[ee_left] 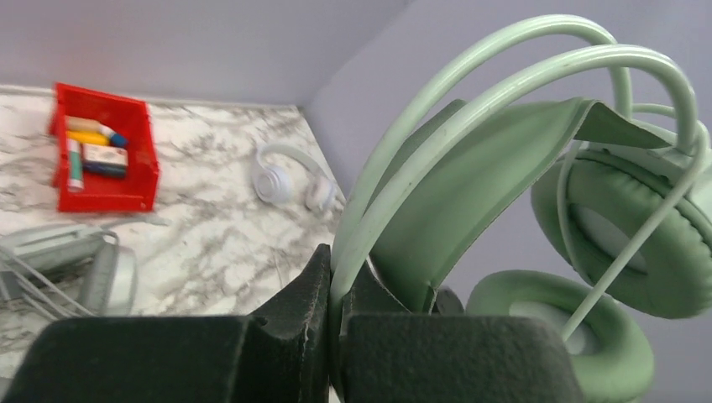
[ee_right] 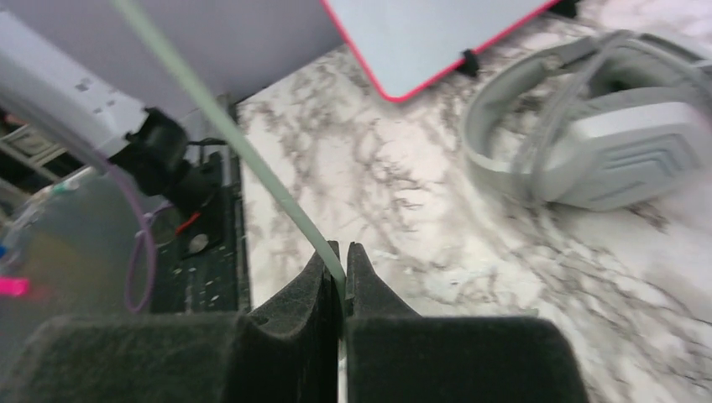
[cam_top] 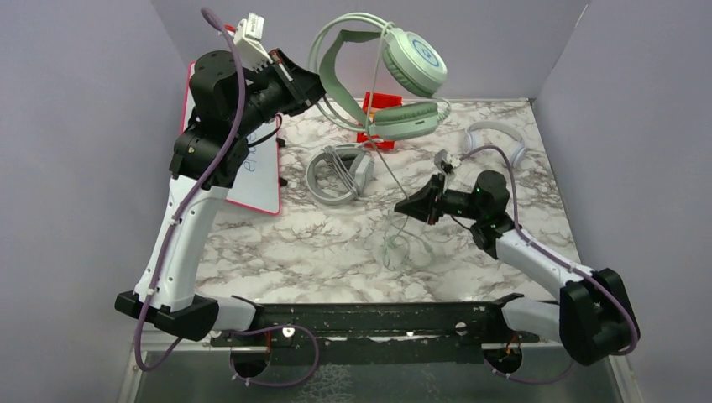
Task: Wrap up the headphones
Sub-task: Wrap the headphones cable around the headphones.
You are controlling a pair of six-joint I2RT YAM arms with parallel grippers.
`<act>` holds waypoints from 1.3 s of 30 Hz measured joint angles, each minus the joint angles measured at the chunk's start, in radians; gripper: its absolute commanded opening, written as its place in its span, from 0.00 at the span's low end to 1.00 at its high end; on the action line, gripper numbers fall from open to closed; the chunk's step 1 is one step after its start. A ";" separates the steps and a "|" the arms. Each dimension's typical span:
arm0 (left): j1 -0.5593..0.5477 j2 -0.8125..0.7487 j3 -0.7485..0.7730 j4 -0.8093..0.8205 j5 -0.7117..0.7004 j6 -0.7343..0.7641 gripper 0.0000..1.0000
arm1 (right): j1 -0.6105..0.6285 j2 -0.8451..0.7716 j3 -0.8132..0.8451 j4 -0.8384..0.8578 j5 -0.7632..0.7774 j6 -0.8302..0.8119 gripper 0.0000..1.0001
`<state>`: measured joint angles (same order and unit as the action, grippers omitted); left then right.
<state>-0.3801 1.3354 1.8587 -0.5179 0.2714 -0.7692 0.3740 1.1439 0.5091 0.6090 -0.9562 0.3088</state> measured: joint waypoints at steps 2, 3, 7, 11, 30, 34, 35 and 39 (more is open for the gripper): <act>0.002 0.002 -0.001 -0.002 0.094 0.011 0.00 | -0.034 0.060 0.047 -0.021 0.026 -0.011 0.08; 0.002 0.004 -0.003 -0.002 0.134 0.017 0.00 | -0.050 0.088 0.071 -0.028 0.035 -0.014 0.08; 0.000 -0.016 -0.095 0.005 0.280 0.056 0.00 | -0.109 0.159 0.148 -0.056 0.089 -0.020 0.13; 0.002 -0.049 -0.220 0.000 0.344 0.101 0.00 | -0.156 0.194 0.208 -0.101 0.153 -0.014 0.15; -0.011 -0.075 -0.417 -0.171 0.204 0.549 0.00 | -0.185 0.270 0.765 -0.816 0.173 -0.387 0.12; -0.015 -0.060 -0.413 -0.174 0.173 0.583 0.00 | -0.183 0.242 0.709 -0.795 0.272 -0.364 0.20; -0.014 -0.060 -0.410 -0.178 0.171 0.592 0.00 | -0.184 0.221 0.673 -0.767 0.298 -0.348 0.19; -0.015 -0.069 -0.391 -0.189 0.181 0.599 0.00 | -0.184 0.146 0.527 -0.608 0.374 -0.288 0.14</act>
<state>-0.3950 1.2667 1.4673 -0.7071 0.4526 -0.1707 0.1902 1.2900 1.0359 0.0010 -0.5823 0.0208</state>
